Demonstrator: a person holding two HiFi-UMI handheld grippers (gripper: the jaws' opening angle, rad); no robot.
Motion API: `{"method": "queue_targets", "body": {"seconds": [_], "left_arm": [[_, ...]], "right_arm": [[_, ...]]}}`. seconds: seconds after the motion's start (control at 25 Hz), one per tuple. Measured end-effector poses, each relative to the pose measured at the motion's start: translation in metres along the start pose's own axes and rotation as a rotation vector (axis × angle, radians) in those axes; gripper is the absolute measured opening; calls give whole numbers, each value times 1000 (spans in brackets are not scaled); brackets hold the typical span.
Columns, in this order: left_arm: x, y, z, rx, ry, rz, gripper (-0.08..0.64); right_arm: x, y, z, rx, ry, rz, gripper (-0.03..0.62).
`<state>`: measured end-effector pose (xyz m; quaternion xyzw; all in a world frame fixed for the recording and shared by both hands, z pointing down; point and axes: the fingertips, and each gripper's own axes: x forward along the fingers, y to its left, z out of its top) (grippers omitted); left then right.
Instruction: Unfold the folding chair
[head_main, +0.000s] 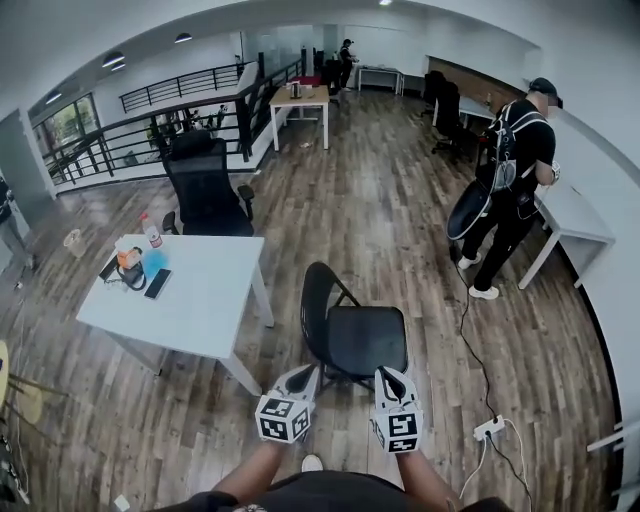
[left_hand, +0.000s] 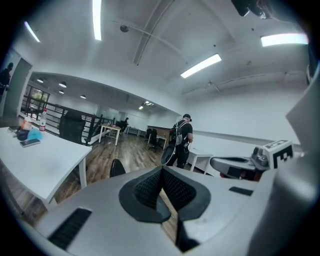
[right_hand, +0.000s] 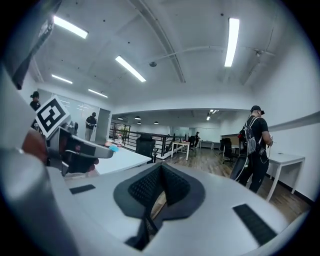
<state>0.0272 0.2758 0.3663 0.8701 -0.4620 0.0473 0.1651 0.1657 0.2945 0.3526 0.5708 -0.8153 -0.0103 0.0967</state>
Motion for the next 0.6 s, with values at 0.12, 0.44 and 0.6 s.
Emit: {"method": "queue_targets", "body": {"seconds": [0.12, 0.44, 0.6], "left_arm": [[3, -44, -2, 6, -10, -18, 6], [-45, -74, -16, 29, -23, 29, 6], [-45, -64, -19, 37, -30, 91, 6]], "right_arm": [[-28, -16, -10, 26, 8, 1, 14], [-71, -4, 6, -18, -59, -7, 14], [-73, -10, 7, -53, -73, -1, 14]]}}
